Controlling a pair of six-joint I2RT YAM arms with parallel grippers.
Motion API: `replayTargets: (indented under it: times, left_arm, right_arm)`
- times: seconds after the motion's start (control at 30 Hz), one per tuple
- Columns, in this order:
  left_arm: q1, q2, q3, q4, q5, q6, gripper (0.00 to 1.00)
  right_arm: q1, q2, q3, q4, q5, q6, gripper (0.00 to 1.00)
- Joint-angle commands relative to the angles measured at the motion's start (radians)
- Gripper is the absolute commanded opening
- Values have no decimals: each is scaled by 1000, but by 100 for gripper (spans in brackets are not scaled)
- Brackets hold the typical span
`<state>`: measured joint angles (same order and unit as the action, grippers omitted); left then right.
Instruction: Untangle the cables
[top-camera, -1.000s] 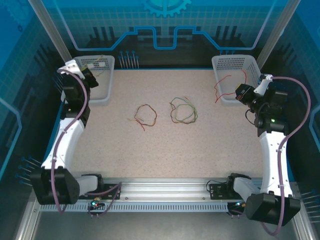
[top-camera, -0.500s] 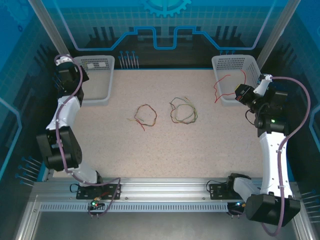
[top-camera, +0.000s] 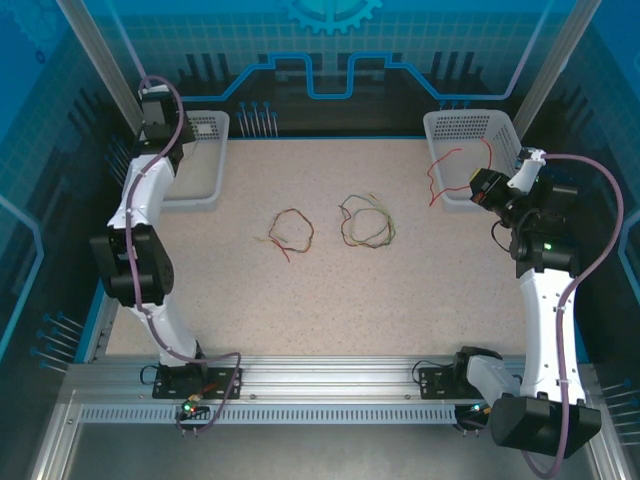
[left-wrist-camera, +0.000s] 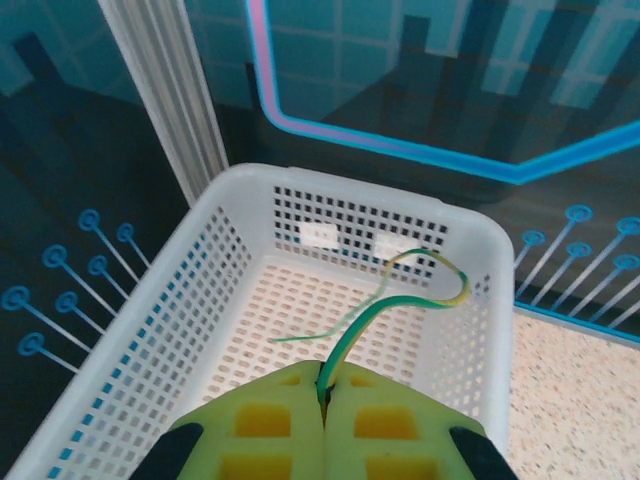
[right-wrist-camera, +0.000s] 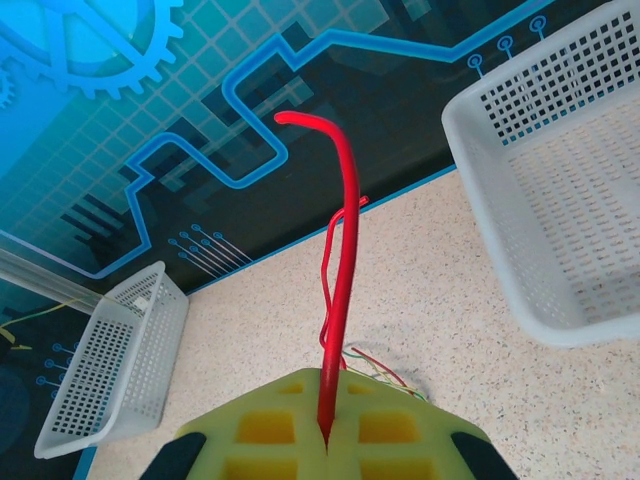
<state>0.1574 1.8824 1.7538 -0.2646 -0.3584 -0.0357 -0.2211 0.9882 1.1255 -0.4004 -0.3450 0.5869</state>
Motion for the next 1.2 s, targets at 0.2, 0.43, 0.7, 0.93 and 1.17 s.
replayTargets:
  times: [0.2, 0.43, 0.7, 0.93, 1.17]
  left_arm:
    - [-14, 155, 259, -448, -153, -101, 0]
    - [-38, 207, 274, -513, -154, -196, 0]
    - [-38, 344, 364, -590, -160, -253, 0]
    - [-36, 464, 498, -639, -166, -238, 0]
    - [-34, 548, 615, -670, -154, -233, 0]
  right_arm:
    - [26, -3, 28, 16, -8, 0, 0]
    - [37, -8, 28, 9, 3, -8, 0]
    - [41, -19, 22, 6, 6, -13, 0]
    - [43, -20, 19, 6, 8, -16, 0]
    - [44, -29, 19, -2, 19, -24, 0]
